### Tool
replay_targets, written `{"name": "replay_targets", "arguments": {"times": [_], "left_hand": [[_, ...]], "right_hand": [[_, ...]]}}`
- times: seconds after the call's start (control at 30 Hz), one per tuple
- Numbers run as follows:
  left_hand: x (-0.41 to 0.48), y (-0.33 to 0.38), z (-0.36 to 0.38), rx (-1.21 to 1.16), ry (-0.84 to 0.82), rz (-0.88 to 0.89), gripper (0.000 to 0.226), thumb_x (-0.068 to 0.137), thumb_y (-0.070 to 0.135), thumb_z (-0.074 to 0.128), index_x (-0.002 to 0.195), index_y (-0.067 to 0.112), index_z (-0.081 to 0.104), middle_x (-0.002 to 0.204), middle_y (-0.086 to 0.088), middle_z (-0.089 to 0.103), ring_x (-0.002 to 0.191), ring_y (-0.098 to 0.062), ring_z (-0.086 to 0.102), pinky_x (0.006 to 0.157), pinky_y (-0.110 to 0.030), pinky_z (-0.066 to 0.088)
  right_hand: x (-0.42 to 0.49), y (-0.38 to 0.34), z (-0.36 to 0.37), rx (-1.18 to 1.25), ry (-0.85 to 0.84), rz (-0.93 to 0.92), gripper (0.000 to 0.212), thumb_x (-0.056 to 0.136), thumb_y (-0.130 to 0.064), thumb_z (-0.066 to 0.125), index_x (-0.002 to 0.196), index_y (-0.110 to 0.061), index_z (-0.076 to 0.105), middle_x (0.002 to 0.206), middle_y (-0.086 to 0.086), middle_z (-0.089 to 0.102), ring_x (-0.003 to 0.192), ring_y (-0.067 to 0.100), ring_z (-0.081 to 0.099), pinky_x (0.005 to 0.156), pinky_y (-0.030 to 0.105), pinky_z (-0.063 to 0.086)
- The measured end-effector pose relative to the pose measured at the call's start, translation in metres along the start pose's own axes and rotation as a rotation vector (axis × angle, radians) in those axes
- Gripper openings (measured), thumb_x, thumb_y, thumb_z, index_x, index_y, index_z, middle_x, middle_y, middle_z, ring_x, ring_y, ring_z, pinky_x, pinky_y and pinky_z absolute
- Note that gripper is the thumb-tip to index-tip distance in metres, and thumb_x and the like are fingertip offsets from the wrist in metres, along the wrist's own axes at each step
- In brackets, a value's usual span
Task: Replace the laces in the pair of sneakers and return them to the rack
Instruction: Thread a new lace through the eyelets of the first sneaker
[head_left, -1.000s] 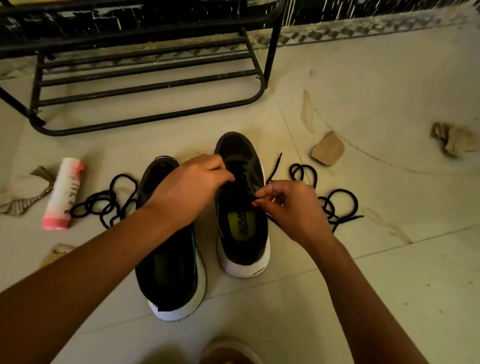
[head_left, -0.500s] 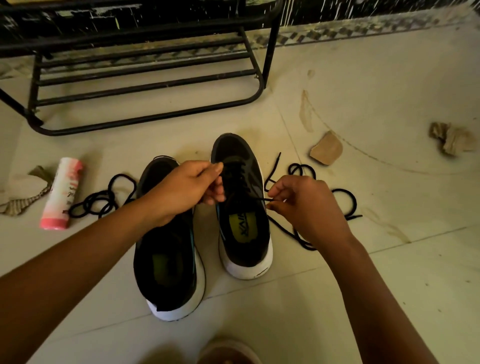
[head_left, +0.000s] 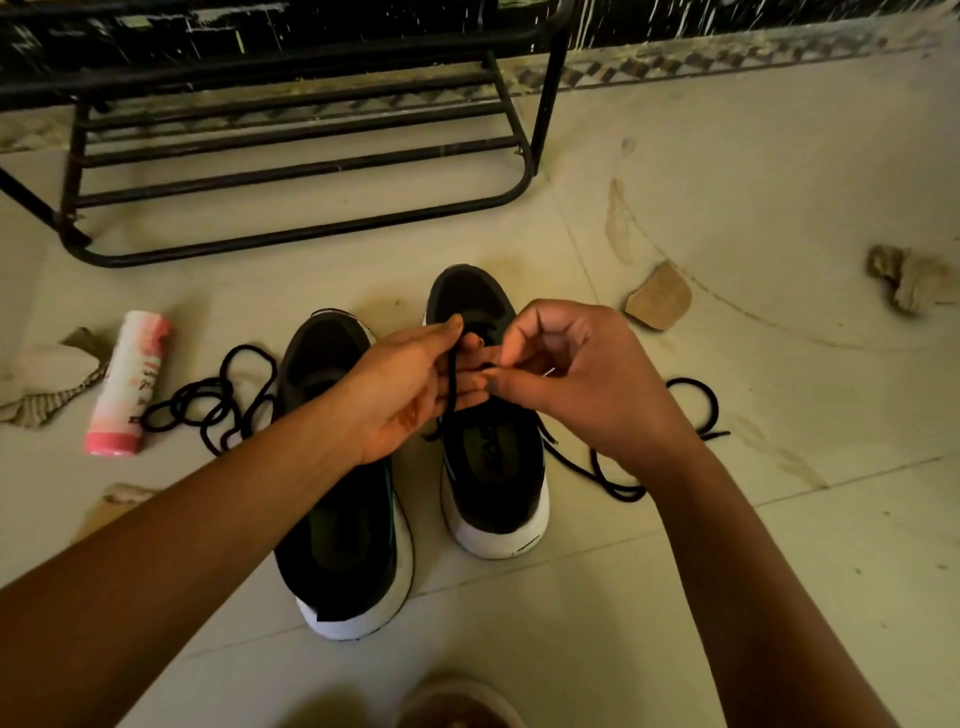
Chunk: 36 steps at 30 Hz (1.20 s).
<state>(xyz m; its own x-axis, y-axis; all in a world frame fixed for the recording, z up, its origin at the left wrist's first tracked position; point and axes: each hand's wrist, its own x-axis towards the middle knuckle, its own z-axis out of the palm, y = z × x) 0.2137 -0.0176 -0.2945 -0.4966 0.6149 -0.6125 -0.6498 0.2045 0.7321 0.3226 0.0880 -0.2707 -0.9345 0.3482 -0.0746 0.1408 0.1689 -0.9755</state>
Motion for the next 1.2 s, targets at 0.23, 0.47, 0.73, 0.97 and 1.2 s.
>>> {"name": "replay_targets", "arguments": {"times": [0.23, 0.47, 0.73, 0.97, 1.2], "left_hand": [[0.003, -0.001, -0.001, 0.18, -0.094, 0.076, 0.03, 0.101, 0.023, 0.033, 0.093, 0.012, 0.06, 0.074, -0.002, 0.071, 0.068, -0.014, 0.07, 0.069, -0.024, 0.055], [0.004, -0.003, -0.003, 0.081, -0.077, 0.032, 0.031, 0.101, 0.027, 0.034, 0.09, 0.016, 0.061, 0.075, -0.001, 0.069, 0.074, -0.012, 0.068, 0.064, -0.021, 0.053], [0.0, -0.003, -0.005, 0.131, -0.141, 0.05, 0.033, 0.103, 0.022, 0.028, 0.099, 0.014, 0.06, 0.07, -0.001, 0.067, 0.076, -0.015, 0.066, 0.074, -0.027, 0.048], [-0.001, 0.0, -0.009, 0.117, -0.135, -0.002, 0.027, 0.102, 0.02, 0.026, 0.101, 0.012, 0.052, 0.068, -0.002, 0.064, 0.076, -0.016, 0.066, 0.072, -0.027, 0.047], [-0.003, 0.001, -0.016, 0.301, -0.212, 0.063, 0.015, 0.082, 0.025, 0.057, 0.083, 0.014, 0.067, 0.079, -0.001, 0.069, 0.079, -0.011, 0.064, 0.077, -0.025, 0.046]], "right_hand": [[0.017, -0.004, -0.004, 0.133, 0.075, 0.019, 0.016, 0.079, 0.0, 0.07, 0.077, -0.01, 0.058, 0.064, 0.007, 0.062, 0.054, 0.014, 0.057, 0.051, 0.02, 0.048], [0.029, -0.002, -0.001, 0.242, 0.013, 0.135, 0.016, 0.08, -0.001, 0.068, 0.077, -0.011, 0.057, 0.062, 0.004, 0.063, 0.052, 0.012, 0.058, 0.049, 0.022, 0.049], [0.032, -0.003, -0.008, 0.148, 0.074, 0.104, 0.017, 0.079, 0.001, 0.069, 0.078, -0.01, 0.056, 0.067, 0.008, 0.062, 0.045, -0.002, 0.052, 0.043, 0.007, 0.036], [0.032, 0.008, -0.013, 0.099, 0.107, 0.128, 0.019, 0.081, -0.002, 0.069, 0.074, -0.015, 0.056, 0.065, 0.004, 0.059, 0.041, -0.002, 0.046, 0.043, 0.007, 0.033], [0.032, 0.026, -0.013, 0.158, 0.113, 0.24, 0.015, 0.085, -0.001, 0.064, 0.081, -0.015, 0.058, 0.066, 0.003, 0.058, 0.049, 0.003, 0.053, 0.046, 0.016, 0.043]]}}
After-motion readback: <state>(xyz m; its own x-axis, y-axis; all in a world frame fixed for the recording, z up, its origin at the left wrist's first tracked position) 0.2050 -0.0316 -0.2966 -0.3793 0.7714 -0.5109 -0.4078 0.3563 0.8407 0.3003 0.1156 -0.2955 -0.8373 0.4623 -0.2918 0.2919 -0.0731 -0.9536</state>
